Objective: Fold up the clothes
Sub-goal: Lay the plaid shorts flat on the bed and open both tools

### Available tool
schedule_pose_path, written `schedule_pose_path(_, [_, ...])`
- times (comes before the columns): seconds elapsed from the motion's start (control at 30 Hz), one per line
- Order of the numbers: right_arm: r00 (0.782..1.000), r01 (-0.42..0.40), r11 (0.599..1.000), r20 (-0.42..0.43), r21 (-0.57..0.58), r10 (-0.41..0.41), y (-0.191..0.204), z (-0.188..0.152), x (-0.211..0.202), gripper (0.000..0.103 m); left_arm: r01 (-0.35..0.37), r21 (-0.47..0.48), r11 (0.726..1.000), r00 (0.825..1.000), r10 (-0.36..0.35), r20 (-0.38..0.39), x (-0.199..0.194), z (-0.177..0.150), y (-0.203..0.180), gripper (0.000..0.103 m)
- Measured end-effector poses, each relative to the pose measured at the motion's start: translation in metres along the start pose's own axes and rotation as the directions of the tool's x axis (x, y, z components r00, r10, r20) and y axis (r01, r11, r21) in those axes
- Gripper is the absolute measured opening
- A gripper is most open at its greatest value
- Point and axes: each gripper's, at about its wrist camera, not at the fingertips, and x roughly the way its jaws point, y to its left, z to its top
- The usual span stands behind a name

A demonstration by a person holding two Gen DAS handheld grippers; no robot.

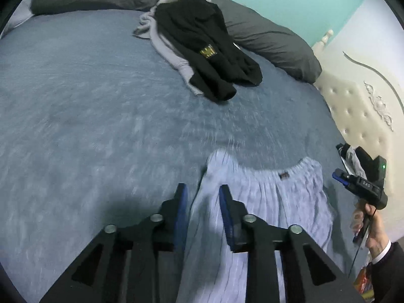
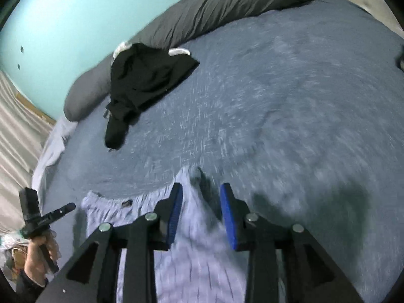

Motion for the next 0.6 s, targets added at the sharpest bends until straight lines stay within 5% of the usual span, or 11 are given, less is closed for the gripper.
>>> schedule_pose_path(0.3, [0.994,-0.110,0.959,0.034,0.263,0.105,-0.033,-0.092,-0.040,0.031,-0.005,-0.192,0.981,0.999,0.011,0.033,-0.045,-0.086,0.020,0.030])
schedule_pose_path(0.6, [0.986,-0.163,0.946,0.023,0.280,0.163,-0.020,-0.125,-0.019,0.031,-0.043,-0.149,0.988,0.997,0.053,0.062,-0.047,-0.118,-0.002,0.030])
